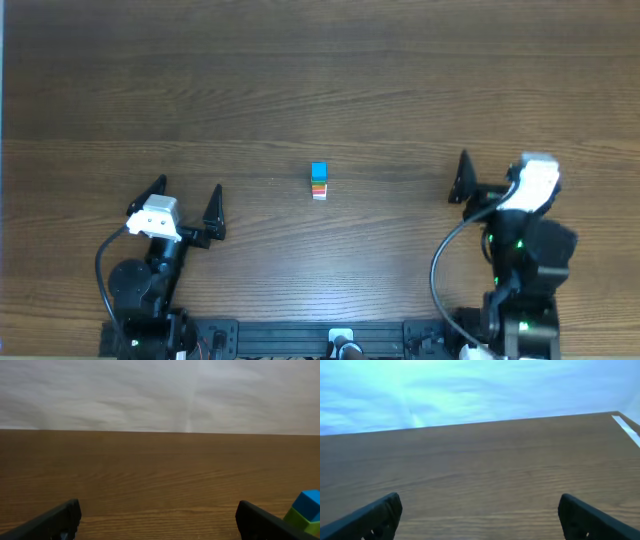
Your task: Stack Cubes
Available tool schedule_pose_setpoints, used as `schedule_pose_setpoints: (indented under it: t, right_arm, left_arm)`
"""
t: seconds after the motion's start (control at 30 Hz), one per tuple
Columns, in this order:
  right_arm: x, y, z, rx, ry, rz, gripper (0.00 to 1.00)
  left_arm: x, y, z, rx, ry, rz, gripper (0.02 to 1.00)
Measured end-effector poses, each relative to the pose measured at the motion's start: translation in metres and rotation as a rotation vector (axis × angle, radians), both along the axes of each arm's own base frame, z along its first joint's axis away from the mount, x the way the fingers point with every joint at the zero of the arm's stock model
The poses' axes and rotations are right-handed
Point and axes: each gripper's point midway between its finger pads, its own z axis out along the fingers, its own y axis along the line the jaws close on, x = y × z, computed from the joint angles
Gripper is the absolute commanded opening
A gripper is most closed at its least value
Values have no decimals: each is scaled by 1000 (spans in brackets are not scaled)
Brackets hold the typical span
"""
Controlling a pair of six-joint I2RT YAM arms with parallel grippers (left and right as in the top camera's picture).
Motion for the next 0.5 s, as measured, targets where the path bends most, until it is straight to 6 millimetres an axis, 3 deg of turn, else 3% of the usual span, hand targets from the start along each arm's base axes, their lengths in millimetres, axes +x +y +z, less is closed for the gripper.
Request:
schedule_pose_setpoints:
  t: [0.2,0.5]
  right_arm:
    - [-18,5,-21,-11,-79,21,993]
    - [-24,18,-38,-16,-167,80,991]
  left_arm:
    - [0,0,0,0,0,0,998]
    - [0,0,0,0,0,0,998]
